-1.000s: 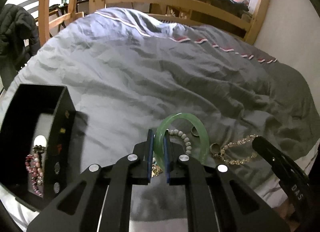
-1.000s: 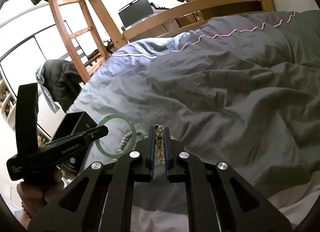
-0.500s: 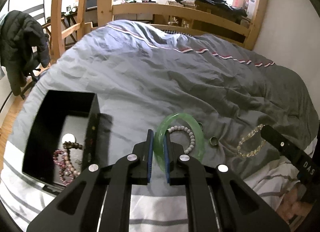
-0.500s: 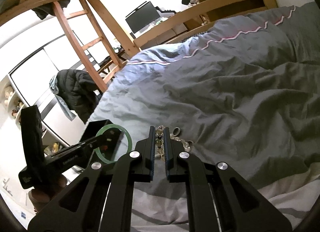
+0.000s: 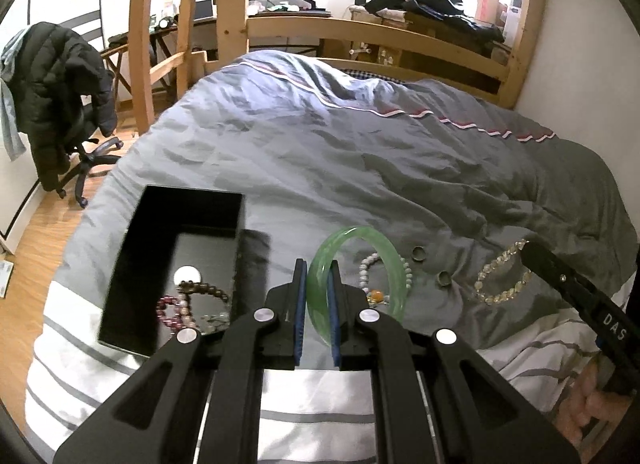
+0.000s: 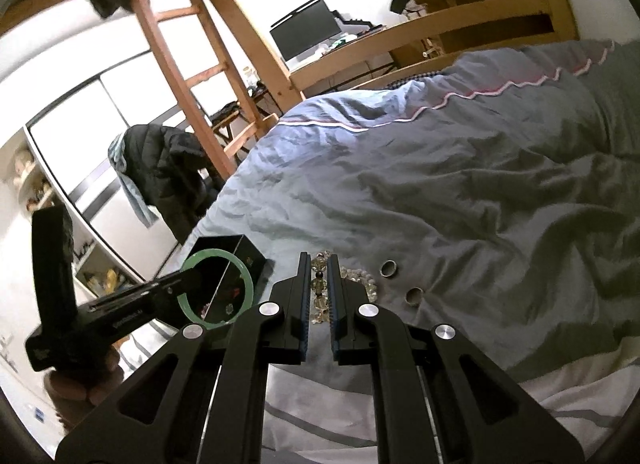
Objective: Organize jewelry
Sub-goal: 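Drop the jade bangle into the box with the left tool while the right tool drops the gold bracelet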
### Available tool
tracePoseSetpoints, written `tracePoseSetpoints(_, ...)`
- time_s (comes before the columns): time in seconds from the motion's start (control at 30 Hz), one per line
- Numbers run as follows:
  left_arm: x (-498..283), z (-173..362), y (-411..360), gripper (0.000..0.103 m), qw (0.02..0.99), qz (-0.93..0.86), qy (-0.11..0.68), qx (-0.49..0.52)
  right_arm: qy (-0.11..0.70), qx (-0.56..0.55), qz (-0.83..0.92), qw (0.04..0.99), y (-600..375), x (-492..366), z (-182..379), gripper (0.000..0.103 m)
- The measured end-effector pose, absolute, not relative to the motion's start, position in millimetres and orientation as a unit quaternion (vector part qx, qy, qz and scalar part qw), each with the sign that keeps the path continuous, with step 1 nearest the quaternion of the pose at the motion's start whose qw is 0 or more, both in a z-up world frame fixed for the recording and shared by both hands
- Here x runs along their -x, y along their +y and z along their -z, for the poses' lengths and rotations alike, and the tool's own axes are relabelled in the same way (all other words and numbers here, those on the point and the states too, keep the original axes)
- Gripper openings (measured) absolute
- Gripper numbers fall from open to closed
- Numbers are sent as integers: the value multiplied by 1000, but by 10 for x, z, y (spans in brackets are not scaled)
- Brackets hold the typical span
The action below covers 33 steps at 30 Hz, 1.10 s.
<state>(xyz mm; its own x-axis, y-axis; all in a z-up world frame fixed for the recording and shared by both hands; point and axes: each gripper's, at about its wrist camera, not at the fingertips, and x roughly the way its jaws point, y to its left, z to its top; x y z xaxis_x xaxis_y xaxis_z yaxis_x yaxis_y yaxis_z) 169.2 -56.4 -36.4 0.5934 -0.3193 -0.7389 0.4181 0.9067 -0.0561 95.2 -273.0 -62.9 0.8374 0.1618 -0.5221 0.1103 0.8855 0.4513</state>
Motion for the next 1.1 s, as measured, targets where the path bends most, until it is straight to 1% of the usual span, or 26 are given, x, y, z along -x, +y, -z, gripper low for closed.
tracePoseSetpoints(0.13,-1746,296,-454,10,893,196,400,-61,303,-187,1,934,-2498,-1077,585,9)
tracePoseSetpoints(0.27,-1814,259,-315,10,896,181,401,-57,311,-169,-6,935,-2332,-1179,558,9)
tracePoseSetpoints(0.63,-1997,214,64,10,903,144,403,-47,315,-145,-51,936,-1890,-1469,458,9)
tracePoseSetpoints(1.1,-2215,319,538,10,903,82,419,-38,324,-128,-110,931,-1269,-1851,471,9)
